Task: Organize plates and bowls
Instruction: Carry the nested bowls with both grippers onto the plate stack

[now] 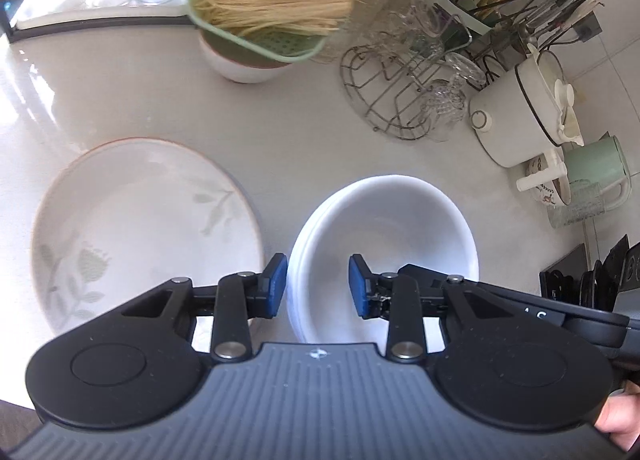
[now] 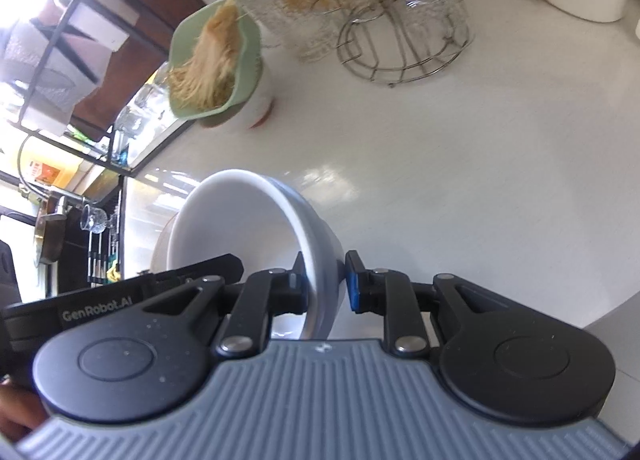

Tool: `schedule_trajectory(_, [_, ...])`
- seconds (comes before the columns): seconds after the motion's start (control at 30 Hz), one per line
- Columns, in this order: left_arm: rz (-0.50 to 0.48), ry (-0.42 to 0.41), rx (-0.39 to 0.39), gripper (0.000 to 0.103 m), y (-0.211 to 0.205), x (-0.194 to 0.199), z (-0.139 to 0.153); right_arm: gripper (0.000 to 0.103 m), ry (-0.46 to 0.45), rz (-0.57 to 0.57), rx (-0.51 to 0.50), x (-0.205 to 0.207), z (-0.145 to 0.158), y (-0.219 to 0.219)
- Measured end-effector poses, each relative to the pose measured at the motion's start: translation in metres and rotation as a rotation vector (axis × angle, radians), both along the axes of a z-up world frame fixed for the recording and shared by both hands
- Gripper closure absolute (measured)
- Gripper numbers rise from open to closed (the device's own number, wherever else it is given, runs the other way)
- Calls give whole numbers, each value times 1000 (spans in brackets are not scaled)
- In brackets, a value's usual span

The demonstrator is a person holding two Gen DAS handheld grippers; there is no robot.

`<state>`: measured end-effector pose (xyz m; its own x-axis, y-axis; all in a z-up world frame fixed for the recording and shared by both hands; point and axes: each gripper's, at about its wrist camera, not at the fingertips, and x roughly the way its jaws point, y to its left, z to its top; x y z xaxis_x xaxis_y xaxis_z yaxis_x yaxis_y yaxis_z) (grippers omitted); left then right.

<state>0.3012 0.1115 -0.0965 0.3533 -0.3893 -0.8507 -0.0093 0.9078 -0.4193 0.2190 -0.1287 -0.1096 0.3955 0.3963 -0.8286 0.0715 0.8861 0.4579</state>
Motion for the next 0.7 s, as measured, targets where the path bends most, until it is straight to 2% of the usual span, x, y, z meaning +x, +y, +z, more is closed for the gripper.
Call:
schedule_trajectory(0.37, [93, -13, 9, 65, 74, -21, 0, 80, -33, 107, -5, 0, 3, 69])
schedule_trajectory(0.7, [171, 25, -16, 65, 117, -27, -18, 80, -1, 227, -28, 20, -15, 124])
